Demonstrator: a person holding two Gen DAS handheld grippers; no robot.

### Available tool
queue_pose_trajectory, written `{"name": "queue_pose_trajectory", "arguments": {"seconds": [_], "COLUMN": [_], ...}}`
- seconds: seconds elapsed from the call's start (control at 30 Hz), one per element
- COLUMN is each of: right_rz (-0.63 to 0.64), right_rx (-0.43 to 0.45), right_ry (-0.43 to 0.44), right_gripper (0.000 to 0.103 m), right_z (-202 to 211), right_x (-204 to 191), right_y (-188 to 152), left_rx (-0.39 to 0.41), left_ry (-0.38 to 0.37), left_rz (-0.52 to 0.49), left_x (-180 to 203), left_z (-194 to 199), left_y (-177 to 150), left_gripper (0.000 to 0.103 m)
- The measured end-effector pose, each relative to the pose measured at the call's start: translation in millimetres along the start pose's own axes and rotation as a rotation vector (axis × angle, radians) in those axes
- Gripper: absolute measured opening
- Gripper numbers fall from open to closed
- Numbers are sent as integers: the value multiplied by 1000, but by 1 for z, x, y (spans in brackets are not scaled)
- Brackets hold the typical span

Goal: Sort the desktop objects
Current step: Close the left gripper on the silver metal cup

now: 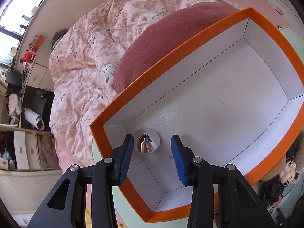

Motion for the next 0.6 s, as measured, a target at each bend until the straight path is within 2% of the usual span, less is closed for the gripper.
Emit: {"name": "queue_pose_trajectory", "arguments": {"seconds": [0.1,0.23,0.27,0.3,0.6], "right_rz": [1,1,1,0,-1], "right_rx": [1,2,3,3,5], "right_ry": [1,1,0,0,0], "right_gripper": [103,103,103,103,103], "right_z": [0,0,0,0,0], "right_x": [0,0,0,1,1], "right_y": [0,0,0,0,1], "left_rx": [-15,-44,-45,-52,8], "left_ry": [23,12,13,10,-10], "left_rz": [-5,15,33,49,69], "left_x": [2,3,1,0,-2], "left_z": [-6,-18,-19,-20,-9], "left_y": [1,1,1,1,-1], "left_gripper": [43,42,34,33,33]}}
Point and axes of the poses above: each gripper's, at about its wrist camera, not at the fingertips, and z roughly against the way its jaws point, x to its right, y to its top, the point moved 2 cm from there along -z, roughly the way its jaws point, and after that the axes turned 13 degrees about y, right-handed, at the moved point
